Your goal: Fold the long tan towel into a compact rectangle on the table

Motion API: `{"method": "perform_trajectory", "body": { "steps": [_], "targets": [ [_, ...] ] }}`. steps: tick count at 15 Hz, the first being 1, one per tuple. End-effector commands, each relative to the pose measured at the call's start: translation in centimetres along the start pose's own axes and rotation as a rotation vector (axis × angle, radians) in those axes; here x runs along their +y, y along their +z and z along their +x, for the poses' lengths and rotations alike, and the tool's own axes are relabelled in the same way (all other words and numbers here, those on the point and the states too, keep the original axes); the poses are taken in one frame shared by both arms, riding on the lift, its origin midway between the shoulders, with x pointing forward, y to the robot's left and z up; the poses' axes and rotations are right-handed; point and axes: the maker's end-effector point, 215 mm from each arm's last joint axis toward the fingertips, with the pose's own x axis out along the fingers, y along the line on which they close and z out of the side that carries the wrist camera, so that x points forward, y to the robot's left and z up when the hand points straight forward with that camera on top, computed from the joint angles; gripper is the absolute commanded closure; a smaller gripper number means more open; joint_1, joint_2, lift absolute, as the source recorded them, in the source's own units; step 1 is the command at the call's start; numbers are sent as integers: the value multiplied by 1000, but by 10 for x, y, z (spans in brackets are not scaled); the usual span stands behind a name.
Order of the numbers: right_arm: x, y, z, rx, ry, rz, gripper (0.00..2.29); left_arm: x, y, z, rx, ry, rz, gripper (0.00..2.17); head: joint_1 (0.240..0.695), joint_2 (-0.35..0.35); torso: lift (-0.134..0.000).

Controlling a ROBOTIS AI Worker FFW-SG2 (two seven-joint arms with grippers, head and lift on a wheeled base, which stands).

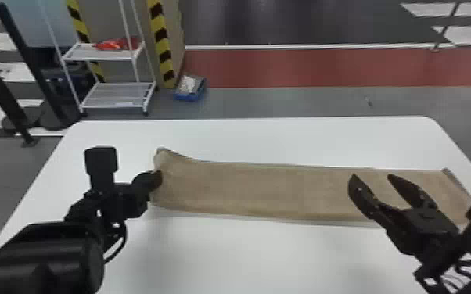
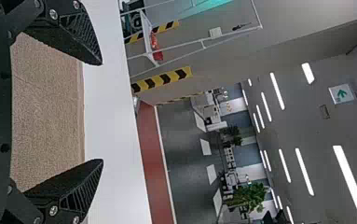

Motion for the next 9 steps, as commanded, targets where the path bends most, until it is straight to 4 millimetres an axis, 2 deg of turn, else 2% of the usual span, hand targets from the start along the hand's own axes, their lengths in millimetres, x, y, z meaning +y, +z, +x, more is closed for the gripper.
{"method": "perform_trajectory", "body": {
  "steps": [1, 3, 4, 5, 7, 9],
  "targets": [
    [-14, 6, -4, -14, -22, 8, 154, -21, 11, -6, 44, -39, -75, 1663, 695, 41, -123],
    [-31, 9, -8, -19, -41, 14, 154, -55, 32, -9, 50, -76, -102, 1663, 695, 23, -123],
    [-46, 11, -12, -29, -60, 27, 154, -78, 40, -11, 45, -109, -116, 1663, 695, 10, -123],
    [-62, 14, -18, -43, -86, 35, 151, -101, 44, -12, 53, -135, -122, 1659, 695, -32, -123],
    [-95, 16, -31, -65, -142, 60, 144, -143, 46, -11, 57, -167, -62, 1659, 695, -94, -123],
    [-126, 15, -41, -78, -194, 84, 144, -189, 37, -10, 67, -214, -15, 1659, 695, -188, -123]
  ]
}}
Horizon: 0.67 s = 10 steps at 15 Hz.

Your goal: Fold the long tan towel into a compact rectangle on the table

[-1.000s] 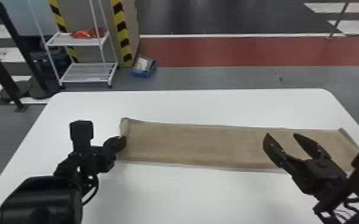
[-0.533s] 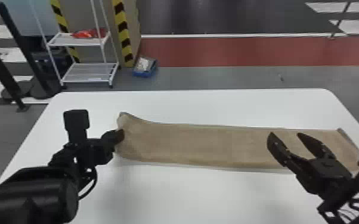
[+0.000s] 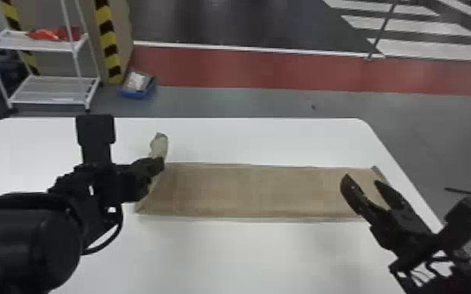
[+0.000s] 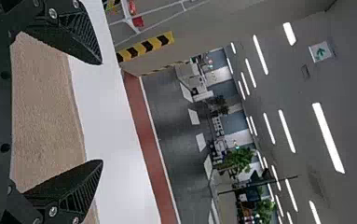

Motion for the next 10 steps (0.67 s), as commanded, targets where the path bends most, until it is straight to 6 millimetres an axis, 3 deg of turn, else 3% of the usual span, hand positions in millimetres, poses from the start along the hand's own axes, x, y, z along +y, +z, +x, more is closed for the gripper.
{"method": "perform_trajectory", "body": {
  "steps": [1, 5, 10],
  "targets": [
    [-34, 1, -3, -12, -51, 33, 144, -50, -17, 14, 10, -55, 46, 1659, 695, -227, -123],
    [-44, -3, -1, -5, -58, 41, 144, -102, -19, 48, -95, -73, 90, 1663, 695, -350, -123],
    [-48, -8, 4, 1, -48, 62, 144, -141, -6, 61, -150, -80, 139, 1659, 695, -350, -123]
  ]
}}
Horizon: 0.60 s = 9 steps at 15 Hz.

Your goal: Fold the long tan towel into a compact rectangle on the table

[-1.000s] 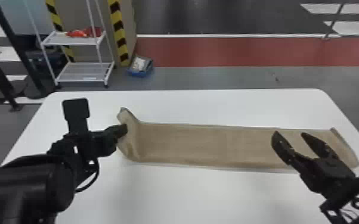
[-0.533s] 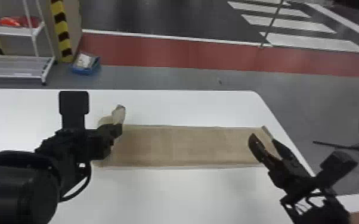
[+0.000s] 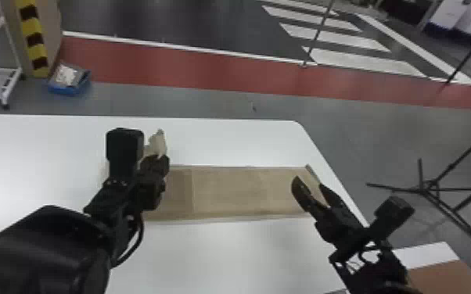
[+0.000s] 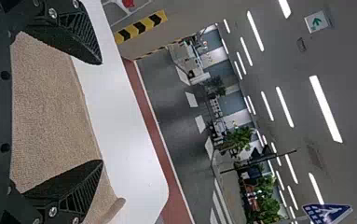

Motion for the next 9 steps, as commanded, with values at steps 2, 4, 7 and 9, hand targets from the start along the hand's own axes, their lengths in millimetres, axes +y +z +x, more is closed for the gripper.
{"method": "perform_trajectory", "body": {
  "steps": [2, 4, 7, 9],
  "targets": [
    [-6, -6, 5, 11, 2, 15, 144, -23, -6, 5, 14, -34, 18, 1659, 695, -350, -123],
    [-9, -8, 6, 13, 0, 19, 144, -28, -17, 13, 40, -33, 50, 1642, 695, -350, -123],
    [-7, -8, 8, 16, 5, 18, 144, -38, -24, 15, 48, -86, 33, -2, 695, -350, -123],
    [3, -8, 15, 17, 21, 14, 144, -43, -27, 11, 52, -106, 2, -2, 695, -350, -123]
  ]
}}
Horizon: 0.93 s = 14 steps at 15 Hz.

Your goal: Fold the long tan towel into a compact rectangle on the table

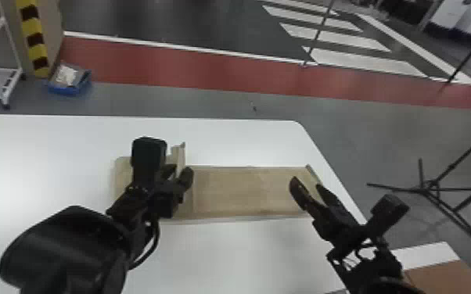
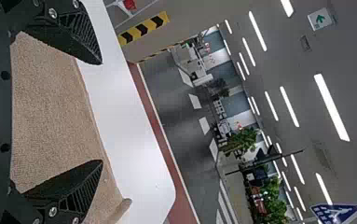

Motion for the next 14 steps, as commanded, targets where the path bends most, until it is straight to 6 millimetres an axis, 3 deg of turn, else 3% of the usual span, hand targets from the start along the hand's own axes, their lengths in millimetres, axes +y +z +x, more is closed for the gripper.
{"method": "perform_trajectory", "body": {
  "steps": [1, 3, 5, 7, 11, 12, 14],
  "targets": [
    [17, -4, 9, 12, 23, -9, 144, -11, -1, -9, -7, -41, -45, 26, 695, -350, -123],
    [40, -11, 21, 32, 51, -28, 144, -17, -2, -27, -29, -70, -89, 29, 695, -350, -123],
    [75, -19, 40, 55, 87, -61, 144, -1, -1, -44, -54, -29, -103, 29, 695, -350, -123],
    [114, -31, 56, 79, 121, -106, 154, 37, 17, -64, -107, 88, -76, 29, 695, -350, -123],
    [177, -57, 86, 126, 180, -180, 218, 163, 41, -136, -266, 304, -79, 29, 695, -217, -123],
    [187, -59, 94, 131, 188, -192, 218, 189, 33, -150, -268, 347, -72, 29, 695, -166, -123],
    [196, -74, 108, 160, 184, -235, 228, 212, 21, -169, -272, 379, -77, 29, 695, -42, -123]
  ]
}}
